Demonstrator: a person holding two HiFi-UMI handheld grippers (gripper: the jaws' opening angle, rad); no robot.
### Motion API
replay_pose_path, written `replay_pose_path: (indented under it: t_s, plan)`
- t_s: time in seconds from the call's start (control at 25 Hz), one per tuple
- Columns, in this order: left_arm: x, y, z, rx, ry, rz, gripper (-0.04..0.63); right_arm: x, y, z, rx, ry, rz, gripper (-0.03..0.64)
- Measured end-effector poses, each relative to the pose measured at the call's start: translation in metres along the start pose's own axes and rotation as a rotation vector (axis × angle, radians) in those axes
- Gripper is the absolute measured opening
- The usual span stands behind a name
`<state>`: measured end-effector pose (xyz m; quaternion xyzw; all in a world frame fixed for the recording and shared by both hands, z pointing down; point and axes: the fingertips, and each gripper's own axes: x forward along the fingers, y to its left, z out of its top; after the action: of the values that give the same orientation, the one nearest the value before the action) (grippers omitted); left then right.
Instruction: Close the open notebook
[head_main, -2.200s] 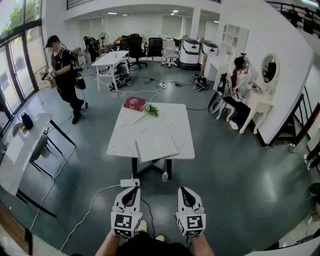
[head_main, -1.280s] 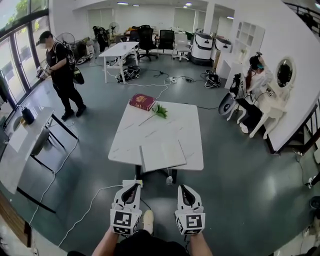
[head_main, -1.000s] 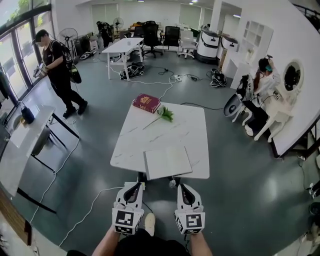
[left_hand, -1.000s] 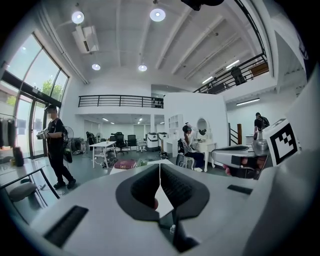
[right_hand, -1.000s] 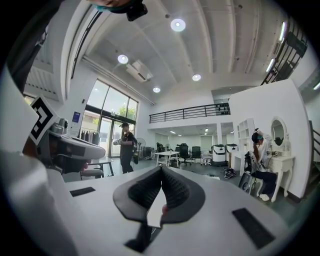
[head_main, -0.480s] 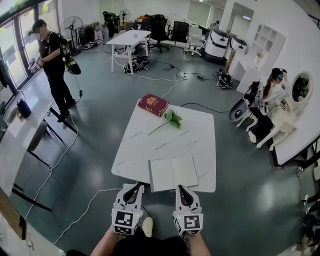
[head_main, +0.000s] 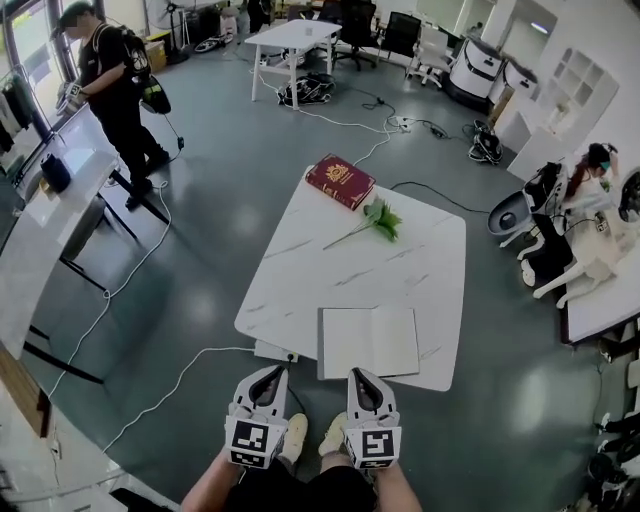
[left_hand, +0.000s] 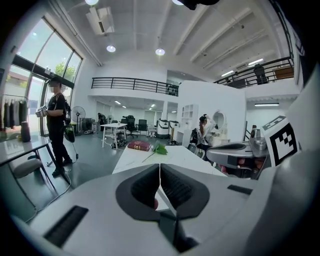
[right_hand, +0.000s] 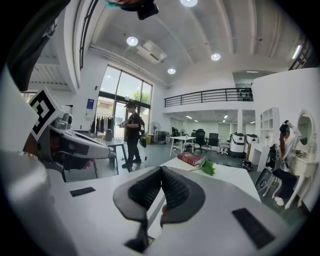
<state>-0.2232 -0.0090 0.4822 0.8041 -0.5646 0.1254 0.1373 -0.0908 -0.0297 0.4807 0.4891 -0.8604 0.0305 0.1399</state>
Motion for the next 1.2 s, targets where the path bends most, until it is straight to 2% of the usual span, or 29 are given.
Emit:
replay_pose_path:
  t_s: [0.16,0.4,0.68,0.72,0.76,1.2]
  plan:
    - [0.008,0.011,-0.029,-0.033,0.044,0.041,0.025,0.022,0.013,-0.029,0.006,0.054,0.065,0.017]
    - [0.031,0.015,-0.075,-0.077,0.085,0.077,0.025,0.050,0.017,-0.081,-0.027,0.071,0.123,0.017]
    - [0.046,0.017,-0.122,-0.108,0.148,0.098,0.025,0.066,0.029,-0.141,-0.085,0.194,0.165,0.018]
    - [0.048,0.018,-0.128,-0.112,0.155,0.101,0.026,0.068,0.032,-0.150,-0.107,0.203,0.177,0.053]
    - [0.049,0.018,-0.133,-0.115,0.162,0.105,0.026,0.070,0.034,-0.158,-0.125,0.215,0.188,0.122]
    - [0.062,0.021,-0.173,-0.170,0.211,0.117,0.025,0.085,0.047,-0.233,-0.229,0.353,0.186,0.336]
